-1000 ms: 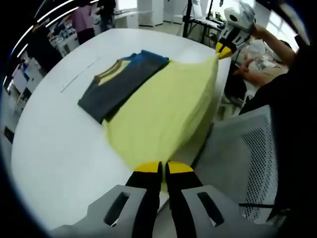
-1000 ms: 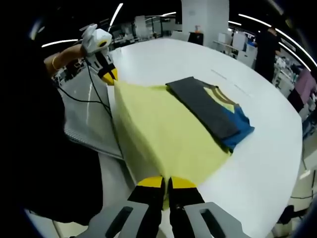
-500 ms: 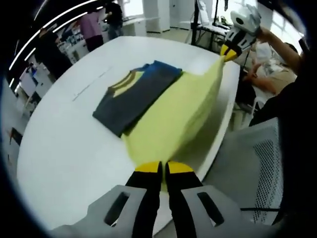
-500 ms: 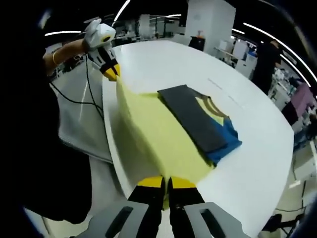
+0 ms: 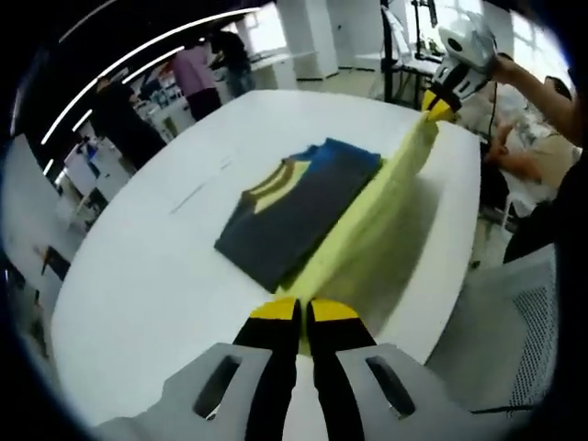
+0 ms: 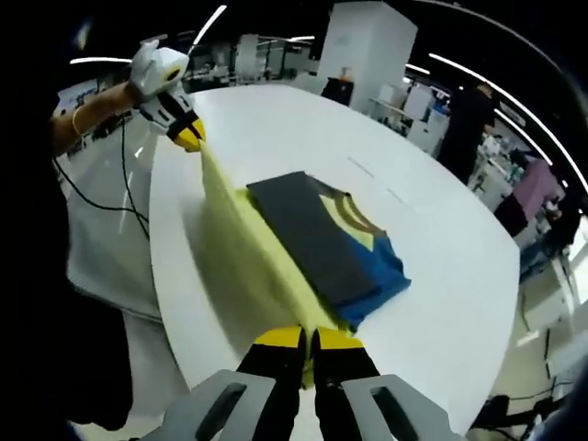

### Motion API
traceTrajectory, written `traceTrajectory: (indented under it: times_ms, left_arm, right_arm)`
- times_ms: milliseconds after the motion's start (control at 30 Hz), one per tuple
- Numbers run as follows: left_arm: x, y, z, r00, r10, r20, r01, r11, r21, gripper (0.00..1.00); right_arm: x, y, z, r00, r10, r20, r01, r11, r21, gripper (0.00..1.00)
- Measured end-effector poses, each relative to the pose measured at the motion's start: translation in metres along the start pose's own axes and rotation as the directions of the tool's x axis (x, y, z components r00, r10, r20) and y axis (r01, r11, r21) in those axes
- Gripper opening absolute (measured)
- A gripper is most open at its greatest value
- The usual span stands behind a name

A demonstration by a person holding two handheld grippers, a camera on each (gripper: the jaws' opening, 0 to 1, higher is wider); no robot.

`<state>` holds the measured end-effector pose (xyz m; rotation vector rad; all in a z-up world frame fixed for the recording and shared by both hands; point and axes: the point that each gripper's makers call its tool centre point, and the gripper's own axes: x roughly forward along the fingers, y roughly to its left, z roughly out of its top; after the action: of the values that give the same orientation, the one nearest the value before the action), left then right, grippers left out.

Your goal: Fold the garment on the visible template until the final outline fits inside the template.

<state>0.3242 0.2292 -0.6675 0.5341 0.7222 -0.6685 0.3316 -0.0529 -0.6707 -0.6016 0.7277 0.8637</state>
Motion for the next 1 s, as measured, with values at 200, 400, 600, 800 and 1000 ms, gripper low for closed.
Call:
traceTrajectory:
  times_ms: [200,400,600,800,1000]
  left_arm:
    - [0.004,0.013,0.012,0.998,0.04,0.043,-0.039,0.999,-0.012,0.0]
    - [0.008,0.028,0.021,0.994,0.083,0.065,-0.084,0.996,0.008,0.0]
    - [0.013,0.042,0.038,0.985,0.135,0.102,-0.141,0.989,0.049,0.0]
    - [0.019,0.058,0.05,0.975,0.178,0.132,-0.183,0.983,0.027,0.0]
    - [0.022,0.076,0.061,0.959,0.231,0.166,-0.234,0.972,-0.001,0.0]
  right_arm:
    - [0.005,-0.017,0.006,0.998,-0.065,0.015,0.066,0.997,-0.04,0.0]
    - [0.01,-0.036,0.021,0.991,-0.119,0.062,0.122,0.991,-0.047,0.0]
    - [0.015,-0.052,0.026,0.98,-0.189,0.066,0.193,0.98,-0.056,0.0]
    - [0.017,-0.07,0.036,0.962,-0.258,0.089,0.264,0.963,-0.057,0.0]
    - [0.018,-0.086,0.05,0.941,-0.308,0.139,0.313,0.949,-0.021,0.0]
